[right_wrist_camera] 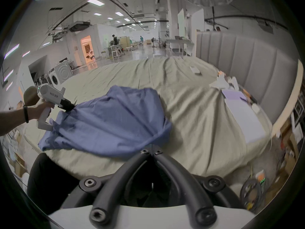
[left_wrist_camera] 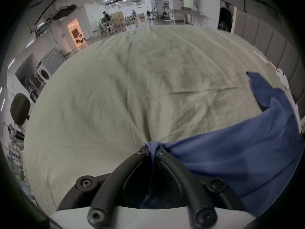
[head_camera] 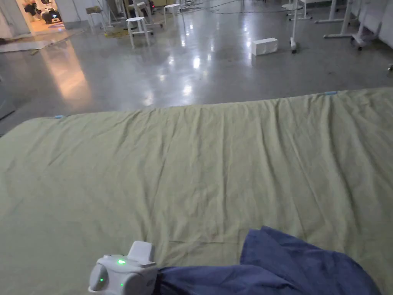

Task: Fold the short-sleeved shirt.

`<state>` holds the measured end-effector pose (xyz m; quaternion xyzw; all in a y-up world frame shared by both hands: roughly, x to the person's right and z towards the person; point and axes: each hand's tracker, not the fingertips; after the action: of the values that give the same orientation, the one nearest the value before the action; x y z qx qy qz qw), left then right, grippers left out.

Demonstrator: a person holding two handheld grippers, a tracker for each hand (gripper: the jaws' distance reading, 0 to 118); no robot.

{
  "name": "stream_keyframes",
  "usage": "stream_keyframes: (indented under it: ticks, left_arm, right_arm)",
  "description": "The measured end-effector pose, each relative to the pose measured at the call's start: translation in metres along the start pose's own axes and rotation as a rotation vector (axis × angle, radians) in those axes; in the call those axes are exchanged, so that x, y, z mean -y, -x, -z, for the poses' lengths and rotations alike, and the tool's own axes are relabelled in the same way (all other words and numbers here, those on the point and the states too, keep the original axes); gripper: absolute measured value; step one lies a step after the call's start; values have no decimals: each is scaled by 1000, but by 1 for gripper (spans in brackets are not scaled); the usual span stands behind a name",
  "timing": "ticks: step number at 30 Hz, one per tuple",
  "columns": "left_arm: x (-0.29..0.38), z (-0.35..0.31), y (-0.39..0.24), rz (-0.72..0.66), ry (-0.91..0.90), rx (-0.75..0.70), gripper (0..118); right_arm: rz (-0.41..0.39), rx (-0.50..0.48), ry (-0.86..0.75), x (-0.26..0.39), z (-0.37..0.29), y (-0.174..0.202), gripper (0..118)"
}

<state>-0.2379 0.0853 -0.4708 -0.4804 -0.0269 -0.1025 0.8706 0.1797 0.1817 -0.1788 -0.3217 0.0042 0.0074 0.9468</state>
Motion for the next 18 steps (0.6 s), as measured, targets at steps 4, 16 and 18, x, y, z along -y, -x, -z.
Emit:
stream_keyframes:
  ticks: [4, 16, 18]
  left_arm:
    - [-16, 2, 10, 25, 84, 52, 7]
    - [-23, 5, 22, 13, 137, 109, 7]
    - [-21, 3, 24, 9, 115, 107, 7]
  right_arm:
    - [-116, -126, -33, -80, 64, -7, 0]
    - [-341, -204, 397, -162, 307, 3, 72]
    - [-360, -172, 455, -155, 324, 1, 75]
